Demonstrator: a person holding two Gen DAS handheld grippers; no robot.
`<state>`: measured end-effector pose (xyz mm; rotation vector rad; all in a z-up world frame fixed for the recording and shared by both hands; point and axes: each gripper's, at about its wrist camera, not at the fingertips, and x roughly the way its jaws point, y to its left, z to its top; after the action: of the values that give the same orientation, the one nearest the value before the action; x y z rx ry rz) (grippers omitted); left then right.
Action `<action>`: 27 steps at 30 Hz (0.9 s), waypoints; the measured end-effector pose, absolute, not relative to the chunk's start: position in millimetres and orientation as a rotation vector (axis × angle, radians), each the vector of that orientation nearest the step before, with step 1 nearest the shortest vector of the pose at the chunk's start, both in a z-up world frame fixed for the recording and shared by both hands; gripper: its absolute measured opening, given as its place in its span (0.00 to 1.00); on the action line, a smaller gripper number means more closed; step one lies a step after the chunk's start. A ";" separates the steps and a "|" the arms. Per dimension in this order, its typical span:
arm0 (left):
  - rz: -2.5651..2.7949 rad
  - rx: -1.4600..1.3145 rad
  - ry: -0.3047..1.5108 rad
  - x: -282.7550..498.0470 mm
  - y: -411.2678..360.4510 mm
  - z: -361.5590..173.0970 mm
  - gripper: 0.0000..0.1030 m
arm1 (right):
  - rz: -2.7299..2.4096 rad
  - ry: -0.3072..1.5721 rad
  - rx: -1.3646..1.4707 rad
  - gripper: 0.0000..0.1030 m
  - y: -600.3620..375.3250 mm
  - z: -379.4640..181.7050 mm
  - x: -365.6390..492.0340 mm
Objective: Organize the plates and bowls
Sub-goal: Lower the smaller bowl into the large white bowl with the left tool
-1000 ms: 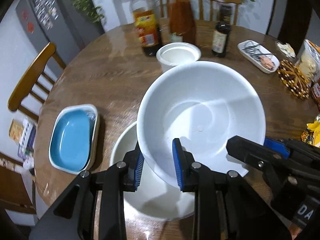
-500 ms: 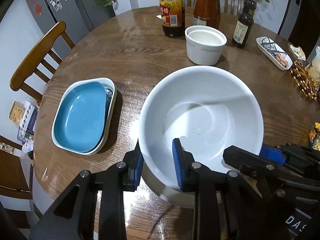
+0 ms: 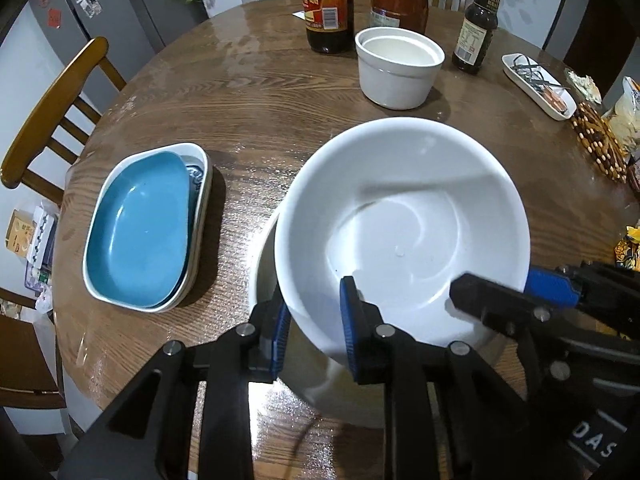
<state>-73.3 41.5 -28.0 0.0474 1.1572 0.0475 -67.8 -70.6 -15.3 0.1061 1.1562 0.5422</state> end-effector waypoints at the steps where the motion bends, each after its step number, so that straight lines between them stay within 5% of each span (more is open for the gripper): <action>1: 0.039 0.039 1.160 -71.9 42.9 -28.9 0.21 | 0.531 1.156 0.100 0.26 -69.5 -16.0 -65.9; 27: -0.041 0.059 1.103 -24.3 75.1 -26.7 0.21 | 0.399 1.088 0.122 0.25 -38.3 -15.0 -19.1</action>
<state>-24.3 75.1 -26.7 0.0594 1.1028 -0.0411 -19.1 -38.3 -15.0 0.1221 1.0883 0.3992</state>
